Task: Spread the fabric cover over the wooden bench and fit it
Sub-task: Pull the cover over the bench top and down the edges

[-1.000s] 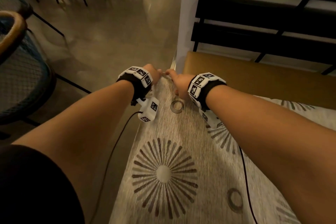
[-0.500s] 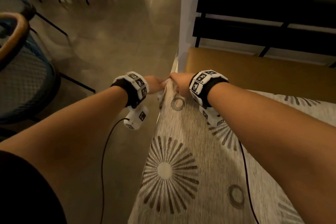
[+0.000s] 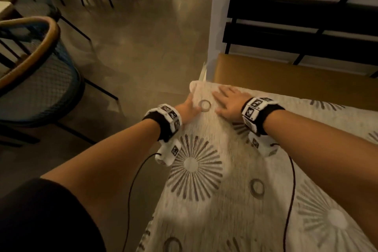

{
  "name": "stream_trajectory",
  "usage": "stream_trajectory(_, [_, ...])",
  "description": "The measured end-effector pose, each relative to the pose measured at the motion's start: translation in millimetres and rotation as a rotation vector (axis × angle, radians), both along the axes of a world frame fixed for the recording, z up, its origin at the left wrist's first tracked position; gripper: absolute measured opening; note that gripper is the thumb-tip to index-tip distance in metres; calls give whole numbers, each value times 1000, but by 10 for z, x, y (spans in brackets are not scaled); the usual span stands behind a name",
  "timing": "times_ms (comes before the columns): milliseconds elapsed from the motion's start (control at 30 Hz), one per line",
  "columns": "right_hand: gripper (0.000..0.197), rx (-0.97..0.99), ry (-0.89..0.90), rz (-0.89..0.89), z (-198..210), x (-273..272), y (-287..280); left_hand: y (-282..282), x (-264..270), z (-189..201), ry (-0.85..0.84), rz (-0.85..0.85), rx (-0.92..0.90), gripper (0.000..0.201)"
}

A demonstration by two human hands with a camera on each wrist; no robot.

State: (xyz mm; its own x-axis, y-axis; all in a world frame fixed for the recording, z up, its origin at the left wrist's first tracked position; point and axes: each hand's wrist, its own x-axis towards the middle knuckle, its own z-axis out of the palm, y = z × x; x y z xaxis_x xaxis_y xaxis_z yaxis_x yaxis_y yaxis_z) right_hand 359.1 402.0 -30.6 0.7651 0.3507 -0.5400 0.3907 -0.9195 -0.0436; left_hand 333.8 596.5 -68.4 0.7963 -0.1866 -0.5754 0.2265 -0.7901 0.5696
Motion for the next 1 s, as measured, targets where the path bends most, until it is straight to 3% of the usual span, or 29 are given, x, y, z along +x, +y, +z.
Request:
stream_trajectory(67, [73,-6,-6,-167,-73,-102,-396,-18,-108,160,141,123,74,60])
stream_trajectory(133, [78,-46,-9,-377,-45,-184,-804,-38,-213,298,171,158,124,58])
stream_trajectory(200, [72,-163,-39,-466,13,-281,-1131,-54,-299,389,63,40,261,57])
stream_trajectory(267, [66,-193,-122,-445,115,-449,-1236,-90,-495,527,-77,-20,297,58])
stream_trajectory(333, [64,-25,-147,-297,162,-739,-1140,-186,-869,664,-198,-32,266,61])
stream_trajectory(433, [67,133,-10,-21,77,-1446,-824,-372,-1651,658,-191,39,292,70])
stream_trajectory(633, [66,86,90,232,40,-2655,-728,-531,-3193,371,-32,256,486,68])
stream_trajectory(733, [66,205,96,387,125,-3040,-662,-603,-3807,297,-45,320,476,67])
stream_trajectory(833, [71,286,85,574,129,-3379,-474,-764,-4253,260,-101,284,474,66])
stream_trajectory(933, [83,189,113,698,7,-3571,-341,-701,-4587,150,-171,237,485,63])
stream_trajectory(1000, [88,112,111,726,-74,-3606,-342,-470,-4819,40,-200,483,487,62])
